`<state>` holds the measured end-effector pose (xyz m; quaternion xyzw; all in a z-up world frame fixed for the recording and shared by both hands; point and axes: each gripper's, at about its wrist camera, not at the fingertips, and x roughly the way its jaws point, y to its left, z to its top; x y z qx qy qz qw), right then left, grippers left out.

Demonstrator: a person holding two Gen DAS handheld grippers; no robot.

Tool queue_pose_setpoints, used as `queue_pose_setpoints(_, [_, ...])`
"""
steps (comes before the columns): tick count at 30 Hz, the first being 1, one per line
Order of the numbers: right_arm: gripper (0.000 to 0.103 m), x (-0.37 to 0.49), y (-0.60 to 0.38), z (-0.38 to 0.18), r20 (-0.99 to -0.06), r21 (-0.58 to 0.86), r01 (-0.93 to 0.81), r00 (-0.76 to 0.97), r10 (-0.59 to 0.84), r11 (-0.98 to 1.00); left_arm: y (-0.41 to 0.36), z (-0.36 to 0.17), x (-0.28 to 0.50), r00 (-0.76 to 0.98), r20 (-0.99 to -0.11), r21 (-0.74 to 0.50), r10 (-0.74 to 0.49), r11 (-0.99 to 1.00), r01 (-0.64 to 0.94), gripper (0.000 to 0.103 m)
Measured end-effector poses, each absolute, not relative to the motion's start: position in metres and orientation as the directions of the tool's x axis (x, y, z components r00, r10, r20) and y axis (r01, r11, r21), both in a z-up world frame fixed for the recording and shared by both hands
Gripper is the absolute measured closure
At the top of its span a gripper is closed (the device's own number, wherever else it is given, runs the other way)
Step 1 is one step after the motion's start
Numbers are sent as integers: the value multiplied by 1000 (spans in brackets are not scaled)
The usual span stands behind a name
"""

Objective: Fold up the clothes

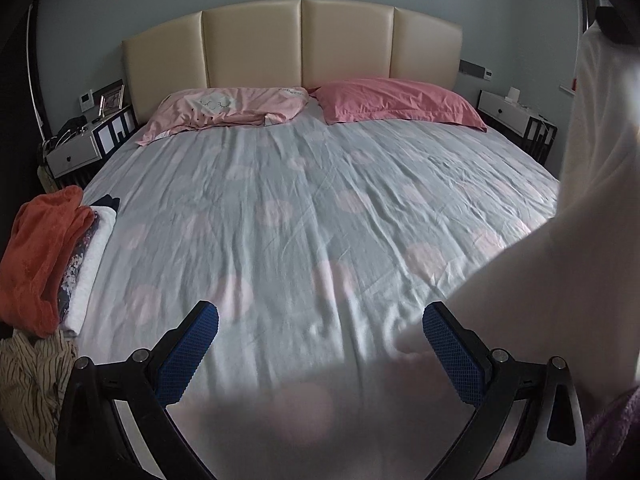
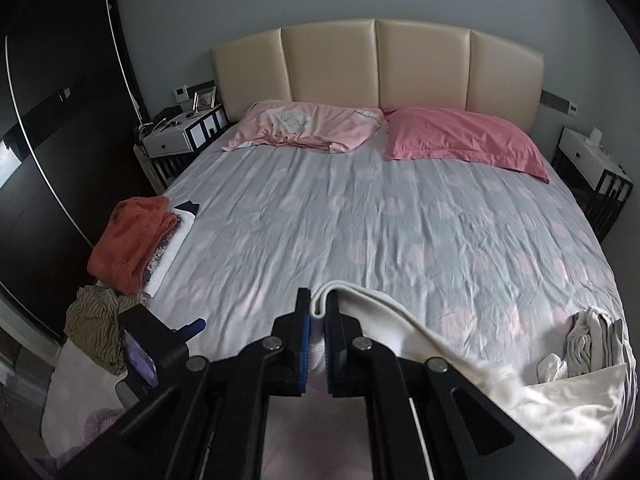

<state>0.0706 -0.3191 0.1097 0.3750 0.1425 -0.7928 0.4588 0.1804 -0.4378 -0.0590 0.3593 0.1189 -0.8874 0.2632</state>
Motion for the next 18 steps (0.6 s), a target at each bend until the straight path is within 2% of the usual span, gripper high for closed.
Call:
queue_pose_setpoints(7, [97,31,-320,-9,-832,241,734,-181,-525,-635,-441,-63,186,-611,-710,-49,-351,-840,540,0])
queue_pose_setpoints(10, [93,14,-304,-51,-852,306,672,-123,-509,-675,-438,-66,182,-617,-717,-59,-324,-854,518,0])
queue_pose_setpoints(12, [83,9,-293,-64,-849,340,649,-100,-519,-681,-433,-68,178,-626,-724,-77,-290,-868,491,0])
queue_pose_setpoints(13, [73,9,-286,-67,-842,359,640,-92,-531,-679,-431,-69,176,-631,-727,-86,-272,-875,476,0])
queue_pose_setpoints(18, [57,14,-240,-69,-762,470,616,-79,-643,-632,-410,-75,165,-657,-736,-136,-162,-916,378,0])
